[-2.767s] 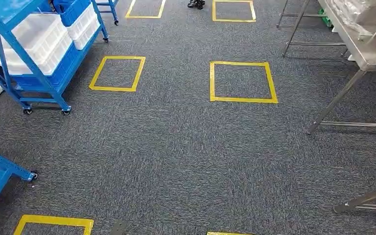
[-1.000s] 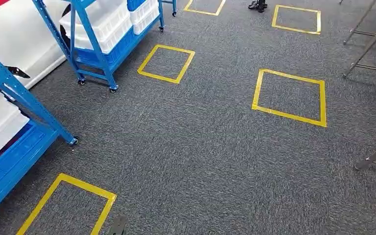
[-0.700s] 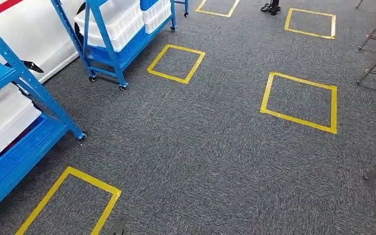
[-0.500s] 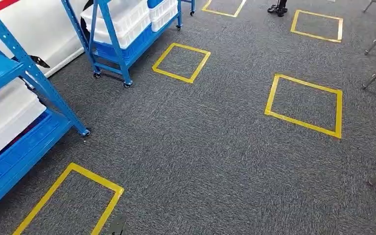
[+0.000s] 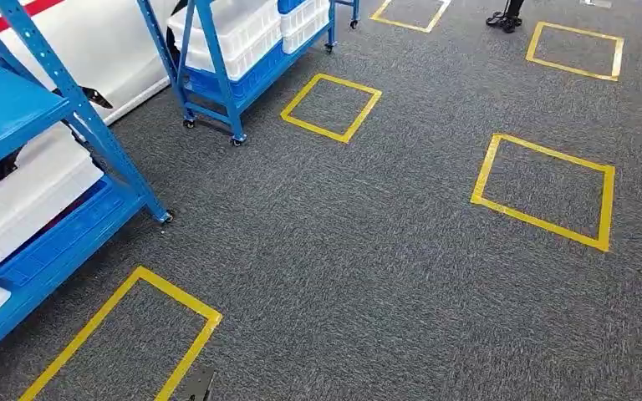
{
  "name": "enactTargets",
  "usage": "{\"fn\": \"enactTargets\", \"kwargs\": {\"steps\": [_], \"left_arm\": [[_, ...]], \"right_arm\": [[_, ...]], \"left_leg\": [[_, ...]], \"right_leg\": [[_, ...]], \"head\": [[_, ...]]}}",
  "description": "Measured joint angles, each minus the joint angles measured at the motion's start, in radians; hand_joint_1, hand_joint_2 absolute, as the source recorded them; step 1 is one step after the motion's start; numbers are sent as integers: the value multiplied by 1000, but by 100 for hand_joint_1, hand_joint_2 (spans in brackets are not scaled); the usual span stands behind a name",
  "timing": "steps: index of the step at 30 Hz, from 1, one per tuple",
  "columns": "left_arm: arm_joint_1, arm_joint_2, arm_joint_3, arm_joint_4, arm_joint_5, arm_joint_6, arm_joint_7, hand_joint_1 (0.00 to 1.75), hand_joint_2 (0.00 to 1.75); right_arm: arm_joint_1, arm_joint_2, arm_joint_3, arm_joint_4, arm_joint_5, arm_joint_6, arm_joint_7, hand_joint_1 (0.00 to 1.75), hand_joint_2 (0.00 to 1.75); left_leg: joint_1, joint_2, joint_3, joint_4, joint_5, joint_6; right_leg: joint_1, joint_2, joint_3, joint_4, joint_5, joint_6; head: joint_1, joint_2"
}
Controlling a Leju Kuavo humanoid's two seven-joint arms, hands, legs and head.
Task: Take the parts from the cabinet and place them on the table.
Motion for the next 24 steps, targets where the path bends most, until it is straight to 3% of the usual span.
{"fn": "enactTargets", "kwargs": {"steps": [1,4,5,6,7,9,10,11,14,15,16,17,19,20,21,22,24], "left_arm": [[-1,0,7,0,8,-4,2,0,0],[-1,0,31,0,34,-21,10,0,0],[0,0,38,0,40,-26,12,0,0],[0,0,46,0,53,-31,13,0,0],[0,0,54,0,59,-37,14,0,0],[-3,0,71,0,75,-43,28,0,0],[-7,0,79,0,85,-43,39,0,0],[-12,0,87,0,88,-43,50,0,0],[-11,0,106,0,95,-38,84,0,0],[-12,0,113,0,101,-35,96,0,0],[-14,0,118,0,103,-31,105,0,0],[-16,0,121,0,104,-30,113,0,0],[-18,0,124,0,104,-31,125,0,0],[-17,0,126,0,104,-31,129,0,0],[-17,0,128,0,104,-31,131,0,0],[-17,0,131,0,105,-32,133,0,0],[-18,0,134,0,106,-32,134,0,0]], "right_arm": [[1,0,0,0,1,0,0,0,0],[2,-1,0,0,6,5,0,0,0],[1,-2,0,0,6,6,1,0,0],[1,-2,0,0,7,7,1,0,0],[0,-2,0,0,8,7,1,0,0],[-2,-2,0,0,11,8,1,0,0],[-2,-1,0,0,12,8,2,0,0],[-2,-2,0,0,12,10,4,0,0],[-8,-1,0,0,15,13,8,0,0],[-10,-2,0,-1,15,13,10,0,0],[-10,-2,0,-1,16,13,10,0,0],[-10,-2,0,-1,16,14,10,0,0],[-7,-2,0,0,16,15,12,0,0],[-7,-2,0,-1,16,16,12,0,0],[-6,-2,0,0,16,16,13,0,0],[-5,-2,-1,-1,16,16,16,0,0],[-2,-2,-2,0,15,15,18,0,0]], "left_leg": [[-1,20,-15,34,-25,-2],[3,32,-128,279,-143,-11],[3,33,-147,321,-149,-13],[3,35,-143,312,-133,-12],[3,38,-115,254,-95,-10],[2,57,-19,70,-9,-3],[0,78,9,9,-7,2],[-8,75,11,-2,-6,8],[-10,62,5,-4,-2,24],[-2,58,15,-18,8,36],[-2,57,16,-21,11,41],[-2,55,13,-21,13,44],[-4,46,10,-20,15,46],[-4,40,8,-18,15,46],[-4,35,9,-17,14,46],[-4,26,9,-16,14,45],[-3,13,13,-13,11,40]], "right_leg": [[2,-5,0,-2,-1,-9],[9,-27,-2,-1,-2,-17],[11,-32,-2,0,-2,-17],[12,-38,-2,0,-3,-16],[13,-43,-1,0,-3,-16],[14,-52,4,2,-6,-13],[17,-57,5,4,-8,-9],[22,-59,3,9,-11,-2],[18,-73,6,3,-7,14],[17,-64,5,10,-14,22],[15,-42,-3,34,-37,25],[15,-28,-30,90,-75,26],[12,-20,-107,250,-149,30],[10,-19,-138,311,-162,32],[8,-19,-143,315,-147,32],[6,-19,-126,273,-111,32],[4,-9,-46,103,-19,29]], "head": [[0,0],[0,0],[0,0],[0,0],[0,0],[0,0],[0,0],[0,0],[0,0],[0,0],[0,0],[0,0],[0,0],[0,0],[0,0],[0,0],[0,0]]}}
